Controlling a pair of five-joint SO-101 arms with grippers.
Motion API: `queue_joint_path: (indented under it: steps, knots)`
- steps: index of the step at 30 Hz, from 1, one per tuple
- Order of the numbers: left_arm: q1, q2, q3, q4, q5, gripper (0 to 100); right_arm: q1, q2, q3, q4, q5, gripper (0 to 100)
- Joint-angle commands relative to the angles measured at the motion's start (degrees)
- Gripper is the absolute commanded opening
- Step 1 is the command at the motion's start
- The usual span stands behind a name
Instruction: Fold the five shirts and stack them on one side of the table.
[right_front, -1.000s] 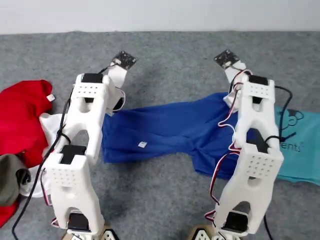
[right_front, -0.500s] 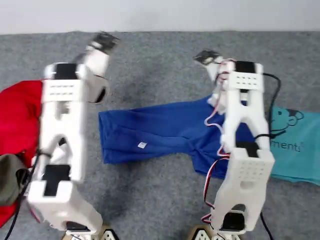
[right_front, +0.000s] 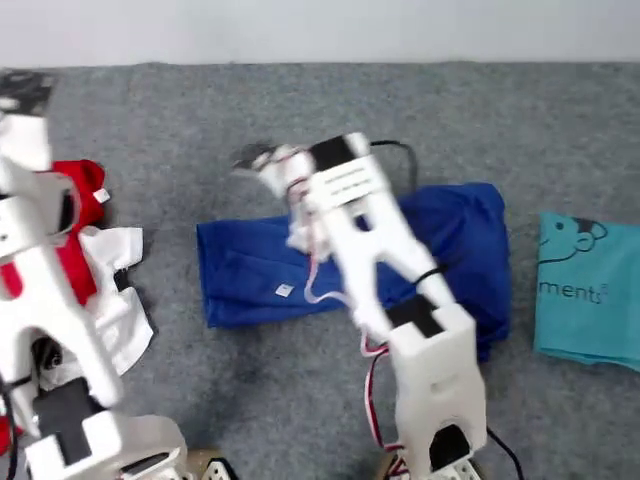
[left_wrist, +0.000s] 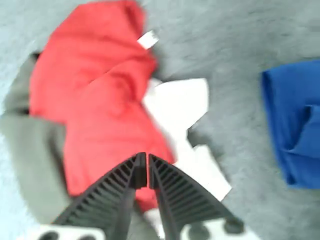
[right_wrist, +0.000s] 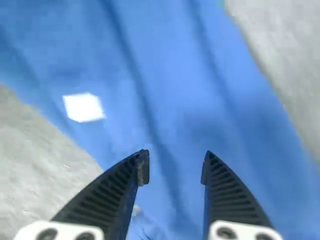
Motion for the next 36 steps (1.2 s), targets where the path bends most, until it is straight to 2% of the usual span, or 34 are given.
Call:
queue_joint_path:
  steps: [1, 5, 10, 16, 27, 32, 36]
  knots:
    - [-4.3, -4.1, -2.3, 1.1, -1.0, 2, -5.8, -3.7, -3.7, -3.1, -1.3, 18.6]
    - [-6.8, -5.4, -2.3, 1.1, -1.0, 2, -10.2, -3.7, -3.7, -8.0, -4.6, 18.7]
    - [-6.8, -7.6, 0.7, 1.2, -1.1, 2, -13.9, -0.7, -3.7, -9.7, -4.6, 18.7]
    - [-6.8, -11.1, 6.1, 0.3, -1.1, 2, -14.1, 6.2, -6.7, -11.7, -4.6, 18.7]
    - [-6.8, -20.7, 20.1, -6.7, -3.9, 2, -12.7, 19.4, -22.2, -9.3, -4.6, 17.8]
    - [-6.8, -24.4, 26.8, -9.7, -5.1, 2, -12.5, 21.1, -27.6, -5.3, -4.1, 0.2]
    - [-6.9, -26.1, 29.8, -10.3, -6.6, 2, -11.6, 20.9, -34.1, 0.0, -3.8, 0.9]
